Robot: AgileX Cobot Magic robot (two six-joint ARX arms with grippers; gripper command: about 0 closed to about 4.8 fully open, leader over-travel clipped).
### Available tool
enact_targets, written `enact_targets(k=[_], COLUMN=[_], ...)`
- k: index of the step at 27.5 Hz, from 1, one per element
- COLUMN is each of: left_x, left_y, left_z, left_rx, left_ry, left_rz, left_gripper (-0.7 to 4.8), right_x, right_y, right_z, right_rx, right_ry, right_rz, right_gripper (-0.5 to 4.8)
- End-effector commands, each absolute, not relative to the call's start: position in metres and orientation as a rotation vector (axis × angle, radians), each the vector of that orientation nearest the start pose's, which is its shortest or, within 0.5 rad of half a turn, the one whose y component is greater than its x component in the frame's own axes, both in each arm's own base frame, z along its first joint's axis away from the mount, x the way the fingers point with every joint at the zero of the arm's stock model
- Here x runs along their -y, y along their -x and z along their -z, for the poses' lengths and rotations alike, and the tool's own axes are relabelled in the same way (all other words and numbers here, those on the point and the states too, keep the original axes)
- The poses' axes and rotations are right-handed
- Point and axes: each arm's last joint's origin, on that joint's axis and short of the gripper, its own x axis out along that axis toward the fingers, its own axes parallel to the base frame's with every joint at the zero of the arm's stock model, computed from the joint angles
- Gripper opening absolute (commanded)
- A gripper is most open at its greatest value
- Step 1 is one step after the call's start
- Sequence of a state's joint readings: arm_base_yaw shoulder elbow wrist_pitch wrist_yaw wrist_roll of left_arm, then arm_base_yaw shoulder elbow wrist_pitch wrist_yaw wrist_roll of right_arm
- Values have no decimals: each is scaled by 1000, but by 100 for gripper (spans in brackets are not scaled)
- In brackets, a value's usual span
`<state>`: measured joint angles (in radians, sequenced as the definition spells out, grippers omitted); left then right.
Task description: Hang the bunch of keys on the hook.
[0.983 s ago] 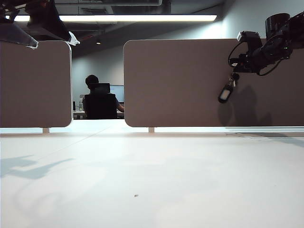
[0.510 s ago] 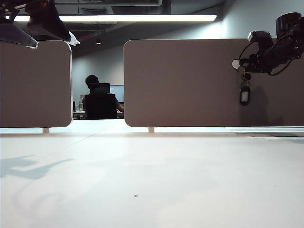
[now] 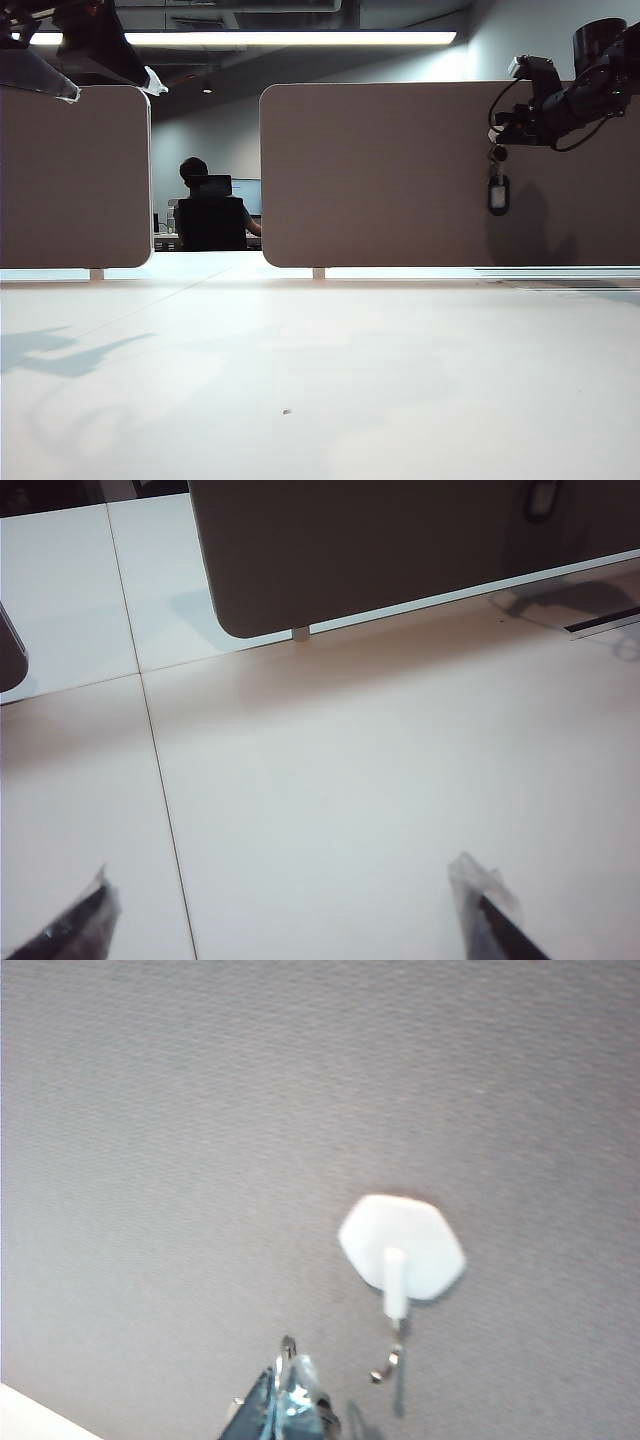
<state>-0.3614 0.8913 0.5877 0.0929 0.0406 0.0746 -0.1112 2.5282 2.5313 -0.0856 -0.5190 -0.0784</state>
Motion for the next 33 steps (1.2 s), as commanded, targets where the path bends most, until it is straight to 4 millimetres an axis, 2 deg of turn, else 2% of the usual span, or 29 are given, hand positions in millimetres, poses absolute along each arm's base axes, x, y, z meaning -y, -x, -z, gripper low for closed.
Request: enact_targets(k=[1, 4, 12, 19, 23, 33], left_x=[72, 72, 72, 72, 72, 72], left_y=[-187, -187, -187, -187, -187, -187], left_z=[-276, -276, -276, -277, -277, -277], left_rx=[-174, -174, -174, -169, -168, -167], left_ry=[-105, -104, -104, -103, -103, -103], left_rz=[408, 408, 408, 408, 409, 409], left_gripper=[479, 479, 479, 479, 479, 479], right_x=[49, 51, 55, 55, 57, 66], right_y=[-569, -573, -581, -579, -580, -580], right_z=[-319, -315, -295, -304, -300, -295], right_rx=[-13, -3, -2, 18, -17, -46], right_ry=[68, 73, 41, 28, 21, 14], right_rz=[-396, -332, -317, -353, -284, -234], right_gripper=[-3, -2, -2, -2, -2, -2])
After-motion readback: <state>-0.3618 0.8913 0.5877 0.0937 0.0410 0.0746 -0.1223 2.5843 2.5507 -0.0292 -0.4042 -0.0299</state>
